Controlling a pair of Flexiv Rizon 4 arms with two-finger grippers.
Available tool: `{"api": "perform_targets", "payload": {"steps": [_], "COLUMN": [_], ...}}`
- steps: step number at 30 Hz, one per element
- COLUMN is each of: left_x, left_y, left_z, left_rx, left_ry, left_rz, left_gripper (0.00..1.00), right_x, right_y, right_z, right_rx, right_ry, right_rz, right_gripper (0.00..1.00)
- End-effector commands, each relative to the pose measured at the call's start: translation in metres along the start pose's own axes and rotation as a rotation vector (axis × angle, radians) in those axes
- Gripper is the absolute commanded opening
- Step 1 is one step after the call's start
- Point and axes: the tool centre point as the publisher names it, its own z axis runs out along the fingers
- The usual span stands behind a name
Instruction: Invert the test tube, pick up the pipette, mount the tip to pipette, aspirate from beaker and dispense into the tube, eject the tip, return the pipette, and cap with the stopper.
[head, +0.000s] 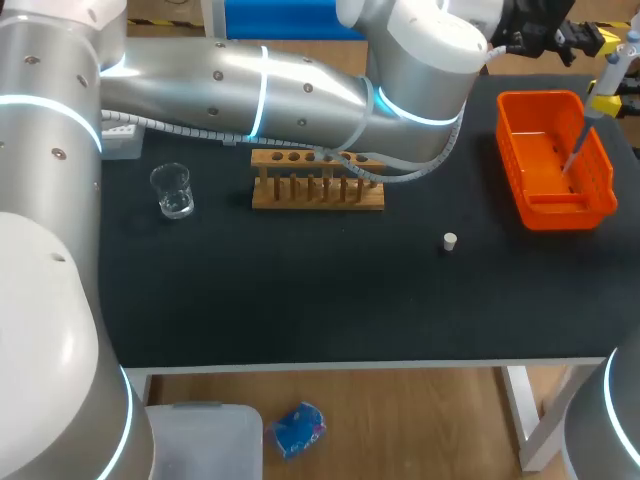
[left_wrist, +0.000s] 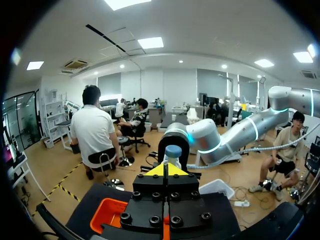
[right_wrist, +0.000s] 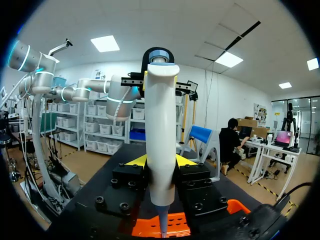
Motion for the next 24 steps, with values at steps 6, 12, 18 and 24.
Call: {"api": "perform_targets", "payload": {"steps": [6,12,18,24], "left_x": [-0.0001,-0.0004,0.0,0.0002], "left_y": [0.0085,0.0111,0.0133,0.0136], "left_z": [0.0081,0.0084,0.0101,0.0091], "left_rx": [-0.014,-0.02,-0.034,-0.022], "left_ry": [0.01,0.013,0.018,0.011], "left_rz": [-0.007,-0.014,-0.021,-0.018], "left_gripper": [0.0,0.0,0.0,0.0], "right_x": [-0.0033,-0.0033,-0.0033,-0.0033], "right_y": [0.0063,0.0063,0.0063,0.0063], "right_z": [0.0001,0.0001,0.0001,0.0001], "right_rx": [0.0,0.0,0.0,0.0], "right_ry": [0.007,0.007,0.007,0.007], "right_rz": [0.0,0.0,0.0,0.0], "right_gripper": [0.0,0.0,0.0,0.0]}}
